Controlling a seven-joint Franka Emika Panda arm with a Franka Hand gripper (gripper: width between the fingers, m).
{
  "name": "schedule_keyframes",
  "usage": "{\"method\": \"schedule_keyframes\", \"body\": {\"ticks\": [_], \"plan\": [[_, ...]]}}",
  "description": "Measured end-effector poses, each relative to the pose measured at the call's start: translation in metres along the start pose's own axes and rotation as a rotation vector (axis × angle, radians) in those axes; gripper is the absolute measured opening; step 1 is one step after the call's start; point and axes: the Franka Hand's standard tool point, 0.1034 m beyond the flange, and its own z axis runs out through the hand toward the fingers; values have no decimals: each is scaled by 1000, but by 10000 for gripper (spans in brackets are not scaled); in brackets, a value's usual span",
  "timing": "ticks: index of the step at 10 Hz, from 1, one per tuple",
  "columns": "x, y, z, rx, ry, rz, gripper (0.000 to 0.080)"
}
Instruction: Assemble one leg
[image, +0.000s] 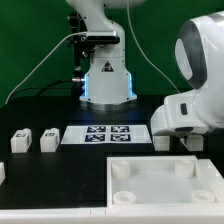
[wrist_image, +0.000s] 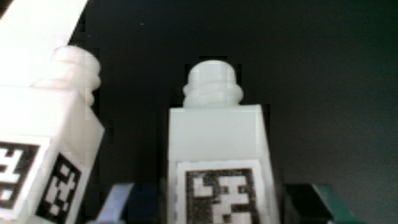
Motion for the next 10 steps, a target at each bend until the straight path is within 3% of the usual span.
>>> {"method": "schedule_keyframes", "body": {"ticks": [1, 2, 3, 4, 6, 7, 10], "plan": [[-7, 8, -26, -8, 33, -32, 290], [-20, 18, -48, -7, 30, -67, 290], [-22, 29, -72, 4, 81, -91, 290], [-23, 39, -100, 14, 212, -92, 290], [-37, 51, -130, 19, 411, -61, 290], [-38, 50, -141, 17, 512, -57, 290], [-32, 53, -144, 13, 812, -55, 290]]}}
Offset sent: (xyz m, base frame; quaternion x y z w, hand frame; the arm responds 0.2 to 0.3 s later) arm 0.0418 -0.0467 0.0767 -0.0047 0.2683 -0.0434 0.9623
